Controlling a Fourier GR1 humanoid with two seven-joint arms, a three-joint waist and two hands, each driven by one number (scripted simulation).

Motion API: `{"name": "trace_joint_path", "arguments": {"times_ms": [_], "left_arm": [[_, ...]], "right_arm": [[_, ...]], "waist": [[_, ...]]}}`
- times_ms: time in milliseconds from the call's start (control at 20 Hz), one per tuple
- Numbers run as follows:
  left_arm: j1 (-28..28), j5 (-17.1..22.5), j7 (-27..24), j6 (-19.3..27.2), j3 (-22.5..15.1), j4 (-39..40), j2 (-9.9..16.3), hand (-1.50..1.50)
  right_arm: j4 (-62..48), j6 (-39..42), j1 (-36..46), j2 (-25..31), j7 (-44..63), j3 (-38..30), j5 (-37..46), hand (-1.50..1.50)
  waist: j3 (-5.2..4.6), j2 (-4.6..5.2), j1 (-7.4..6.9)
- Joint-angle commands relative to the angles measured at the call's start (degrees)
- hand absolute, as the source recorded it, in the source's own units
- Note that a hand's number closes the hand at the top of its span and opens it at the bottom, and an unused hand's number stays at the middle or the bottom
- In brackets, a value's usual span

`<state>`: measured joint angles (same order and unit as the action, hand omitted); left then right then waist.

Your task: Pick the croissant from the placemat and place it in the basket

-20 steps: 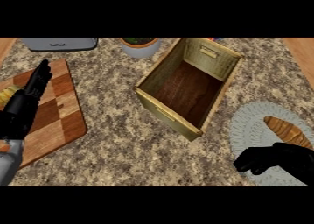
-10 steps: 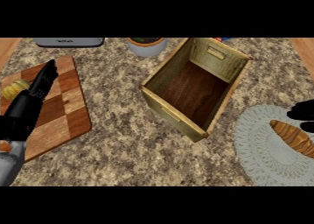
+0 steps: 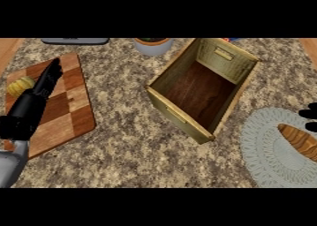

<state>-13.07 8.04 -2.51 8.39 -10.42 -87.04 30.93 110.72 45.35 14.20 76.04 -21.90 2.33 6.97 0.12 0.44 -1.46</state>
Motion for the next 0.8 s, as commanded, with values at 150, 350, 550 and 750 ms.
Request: {"name": "trace_joint_path", "arguments": {"times_ms": [150, 350, 550, 750], "left_arm": [[-0.9, -2.0, -1.2, 0.1, 0.2, 1.9, -1.6, 0.00], [-3.0, -1.8, 2.4, -0.7, 0.2, 0.3, -1.8, 0.00], [-1.1, -1.7, -1.0, -2.1, 2.2, 1.6, -0.9, 0.00], [-1.7, -3.9, 2.0, -0.5, 0.0, -0.6, -3.5, 0.00]], "right_arm": [[-8.8, -2.6, -0.3, 1.6, -16.5, 8.6, 15.6, -1.50], [-14.1, -5.4, 2.8, 2.3, -20.5, 13.0, 19.5, -1.50], [-19.3, -11.2, 4.2, -0.7, -23.3, 18.8, 26.3, -1.50], [-24.9, -14.1, 8.2, -6.1, -22.9, 24.2, 33.4, -1.50]], "waist": [[-0.04, 0.17, -0.20], [-0.08, 0.16, -0.70], [-0.10, 0.26, -1.19], [-0.10, 0.21, -1.32]]}}
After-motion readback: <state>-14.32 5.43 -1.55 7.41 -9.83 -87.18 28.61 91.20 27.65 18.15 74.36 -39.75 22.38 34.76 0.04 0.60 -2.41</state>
